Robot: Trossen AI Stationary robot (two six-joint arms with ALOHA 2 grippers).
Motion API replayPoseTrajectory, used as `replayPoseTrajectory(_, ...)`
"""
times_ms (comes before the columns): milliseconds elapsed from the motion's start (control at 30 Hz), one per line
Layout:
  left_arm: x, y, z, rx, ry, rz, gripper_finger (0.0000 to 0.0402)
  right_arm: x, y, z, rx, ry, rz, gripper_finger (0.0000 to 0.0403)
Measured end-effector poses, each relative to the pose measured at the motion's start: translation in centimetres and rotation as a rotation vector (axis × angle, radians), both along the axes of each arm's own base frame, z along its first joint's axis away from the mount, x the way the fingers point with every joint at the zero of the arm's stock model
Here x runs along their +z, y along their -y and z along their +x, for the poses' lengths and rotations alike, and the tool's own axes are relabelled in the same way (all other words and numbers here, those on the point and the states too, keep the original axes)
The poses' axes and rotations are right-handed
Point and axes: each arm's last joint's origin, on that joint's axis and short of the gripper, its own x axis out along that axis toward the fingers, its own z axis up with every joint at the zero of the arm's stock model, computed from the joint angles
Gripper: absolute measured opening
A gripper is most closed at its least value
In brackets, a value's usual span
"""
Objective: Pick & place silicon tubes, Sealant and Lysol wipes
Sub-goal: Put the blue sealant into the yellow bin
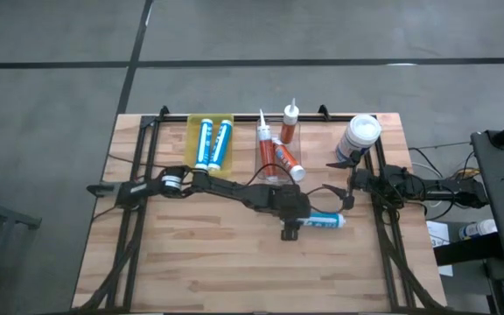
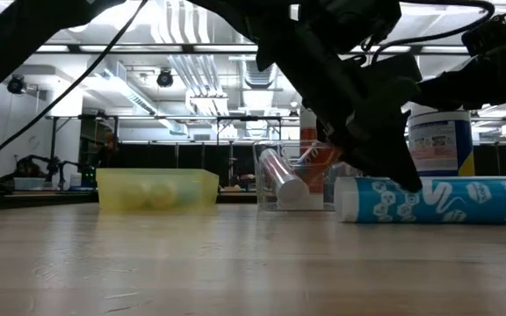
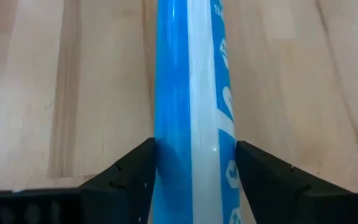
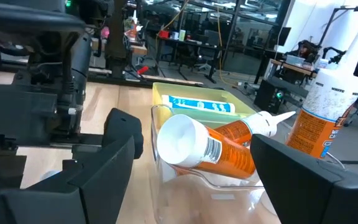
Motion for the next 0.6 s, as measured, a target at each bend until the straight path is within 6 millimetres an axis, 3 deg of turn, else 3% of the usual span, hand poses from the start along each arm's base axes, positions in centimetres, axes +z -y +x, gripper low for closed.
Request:
replayPoseTrajectory(333,-0.08,0.15,-0.28,0.019,-0.025,0.025,0.0246,0.0,0.0,0.0,0.0,0.0,0.0,0.032)
replayPoseTrajectory(600,0.44,0.59,-0.43,-0.092,-0.025,0.055,0.0226,0.0,0.0,0.0,0.0,0.0,0.0,0.032)
